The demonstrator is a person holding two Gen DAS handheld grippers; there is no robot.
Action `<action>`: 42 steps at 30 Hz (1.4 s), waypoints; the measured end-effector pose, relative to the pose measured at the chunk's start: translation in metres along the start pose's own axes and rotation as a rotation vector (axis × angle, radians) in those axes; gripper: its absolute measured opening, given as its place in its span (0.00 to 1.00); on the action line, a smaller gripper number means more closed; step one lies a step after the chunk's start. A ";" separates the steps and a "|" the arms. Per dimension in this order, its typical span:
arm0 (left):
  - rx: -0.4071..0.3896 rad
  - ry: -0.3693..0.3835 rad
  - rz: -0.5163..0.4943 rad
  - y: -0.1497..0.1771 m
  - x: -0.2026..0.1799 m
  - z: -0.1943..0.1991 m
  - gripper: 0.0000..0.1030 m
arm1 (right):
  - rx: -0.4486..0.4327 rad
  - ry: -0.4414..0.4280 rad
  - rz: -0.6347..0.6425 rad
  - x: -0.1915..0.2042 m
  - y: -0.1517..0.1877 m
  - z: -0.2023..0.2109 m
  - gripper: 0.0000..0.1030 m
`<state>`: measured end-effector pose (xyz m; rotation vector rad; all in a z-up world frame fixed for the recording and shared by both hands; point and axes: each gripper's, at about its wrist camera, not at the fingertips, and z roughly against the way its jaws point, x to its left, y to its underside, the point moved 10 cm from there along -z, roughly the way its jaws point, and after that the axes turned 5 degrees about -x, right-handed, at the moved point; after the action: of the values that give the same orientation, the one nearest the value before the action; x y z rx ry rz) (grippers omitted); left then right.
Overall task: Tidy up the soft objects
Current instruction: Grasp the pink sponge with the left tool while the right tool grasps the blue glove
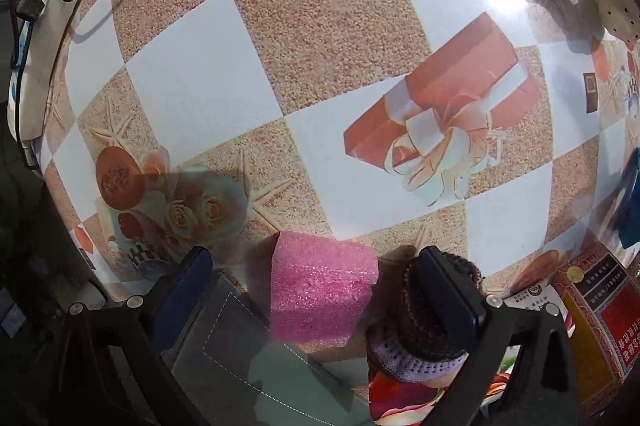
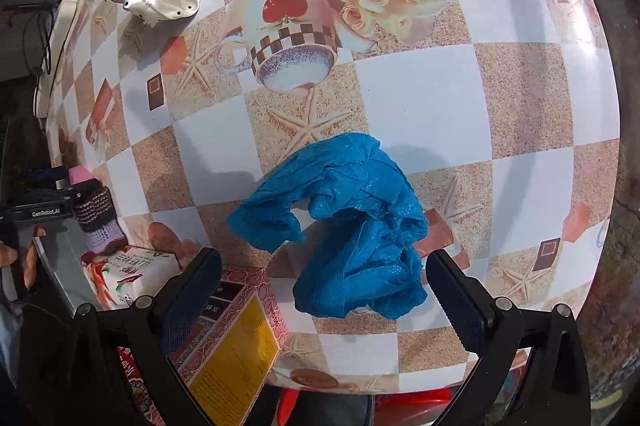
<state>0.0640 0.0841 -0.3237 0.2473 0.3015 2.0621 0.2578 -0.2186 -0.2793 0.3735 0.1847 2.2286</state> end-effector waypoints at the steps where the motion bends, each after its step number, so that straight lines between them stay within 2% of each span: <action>1: 0.003 -0.001 -0.001 -0.001 0.000 -0.001 1.00 | 0.000 -0.002 -0.001 0.000 -0.002 0.001 1.00; 5: -0.001 0.011 0.007 -0.008 -0.016 -0.002 0.94 | -0.002 0.003 0.002 -0.002 0.001 0.001 1.00; 7: -0.010 0.052 0.029 -0.010 -0.028 0.003 0.78 | 0.000 0.011 0.010 -0.003 0.001 0.000 1.00; 9: -0.021 0.088 0.049 -0.009 -0.033 0.007 0.68 | 0.002 0.021 0.019 -0.002 0.002 -0.003 1.00; 13: -0.073 0.091 0.058 -0.009 -0.044 0.015 0.50 | 0.003 0.034 0.022 0.003 0.003 -0.010 1.00; 15: -0.118 0.077 0.077 -0.010 -0.043 0.021 0.50 | 0.001 0.035 0.021 0.005 0.004 -0.011 1.00; 18: -0.191 0.099 0.098 -0.018 -0.044 0.037 0.50 | -0.012 0.042 0.028 0.007 0.002 -0.009 1.00; 24: -0.300 0.129 0.157 -0.064 -0.044 0.072 0.50 | -0.037 0.119 0.023 -0.005 -0.012 -0.007 1.00; 26: -0.335 0.122 0.147 -0.072 -0.042 0.086 0.52 | -0.068 0.109 -0.022 -0.013 -0.019 0.002 1.00; 27: -0.346 0.115 0.135 -0.072 -0.042 0.093 0.61 | -0.086 0.093 -0.042 -0.016 -0.022 0.008 1.00; 28: -0.349 0.112 0.122 -0.072 -0.042 0.096 0.75 | -0.101 0.076 -0.057 -0.019 -0.024 0.013 1.00; 29: -0.355 0.105 0.111 -0.069 -0.043 0.101 0.80 | -0.108 0.064 -0.064 -0.021 -0.025 0.017 1.00; 35: -0.324 0.078 0.098 -0.057 -0.043 0.090 0.80 | -0.111 0.040 -0.041 -0.020 -0.012 0.017 1.00; 42: -0.318 0.053 0.094 -0.068 -0.053 0.060 0.80 | -0.081 0.137 0.028 -0.006 0.002 -0.025 1.00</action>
<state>0.1638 0.0763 -0.2909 0.0127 -0.0091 2.1766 0.2515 -0.2247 -0.3034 0.1804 0.1629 2.2830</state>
